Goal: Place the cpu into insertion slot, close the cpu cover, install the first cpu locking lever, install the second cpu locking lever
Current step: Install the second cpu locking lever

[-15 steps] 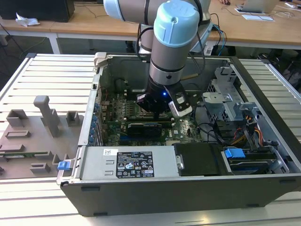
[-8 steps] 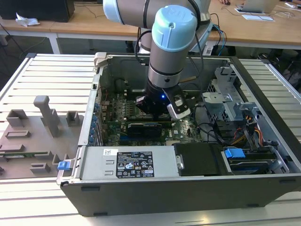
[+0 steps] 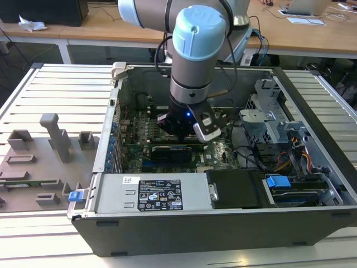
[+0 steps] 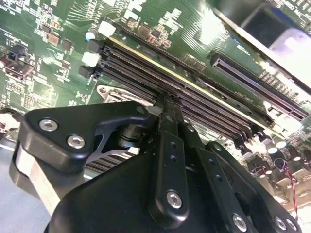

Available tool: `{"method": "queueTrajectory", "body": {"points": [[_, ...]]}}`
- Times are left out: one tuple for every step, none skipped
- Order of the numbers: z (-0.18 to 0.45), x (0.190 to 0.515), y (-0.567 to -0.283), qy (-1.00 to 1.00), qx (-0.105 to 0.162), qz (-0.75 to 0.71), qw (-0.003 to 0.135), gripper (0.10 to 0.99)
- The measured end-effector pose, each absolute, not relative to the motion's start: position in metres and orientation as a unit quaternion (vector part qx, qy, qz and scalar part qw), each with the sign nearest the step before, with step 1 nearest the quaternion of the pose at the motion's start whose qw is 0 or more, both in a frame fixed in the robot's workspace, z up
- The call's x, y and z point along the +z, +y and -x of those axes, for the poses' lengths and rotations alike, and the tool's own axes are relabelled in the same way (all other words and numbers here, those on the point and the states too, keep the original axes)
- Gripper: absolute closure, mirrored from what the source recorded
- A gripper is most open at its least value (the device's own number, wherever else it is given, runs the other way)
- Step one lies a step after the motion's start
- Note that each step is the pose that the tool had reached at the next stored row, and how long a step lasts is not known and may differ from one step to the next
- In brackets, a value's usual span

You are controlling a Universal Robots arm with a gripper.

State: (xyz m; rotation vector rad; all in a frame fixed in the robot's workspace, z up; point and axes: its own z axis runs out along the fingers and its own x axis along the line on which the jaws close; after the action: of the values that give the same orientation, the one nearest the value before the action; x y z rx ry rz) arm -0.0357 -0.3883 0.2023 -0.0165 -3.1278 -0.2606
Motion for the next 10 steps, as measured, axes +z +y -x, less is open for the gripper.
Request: {"method": "queueTrajectory", "body": {"points": [[0.037, 0.202, -0.388, -0.996, -0.084, 0.005, 0.001, 0.980], [0.041, 0.202, -0.388, -0.996, -0.086, 0.005, 0.000, 0.980], [0.044, 0.202, -0.388, -0.996, -0.089, 0.005, 0.000, 0.980], [0.047, 0.202, -0.388, -0.996, -0.092, 0.005, 0.000, 0.980], [0.051, 0.202, -0.388, -0.995, -0.097, 0.005, 0.000, 0.980], [0.057, 0.202, -0.388, -0.995, -0.103, 0.004, 0.001, 0.980], [0.059, 0.202, -0.388, -0.994, -0.106, 0.004, 0.001, 0.980], [0.063, 0.202, -0.388, -0.994, -0.111, 0.004, 0.000, 0.980], [0.067, 0.202, -0.388, -0.993, -0.118, 0.004, 0.001, 0.980], [0.071, 0.202, -0.388, -0.992, -0.123, 0.004, 0.001, 0.980]]}}
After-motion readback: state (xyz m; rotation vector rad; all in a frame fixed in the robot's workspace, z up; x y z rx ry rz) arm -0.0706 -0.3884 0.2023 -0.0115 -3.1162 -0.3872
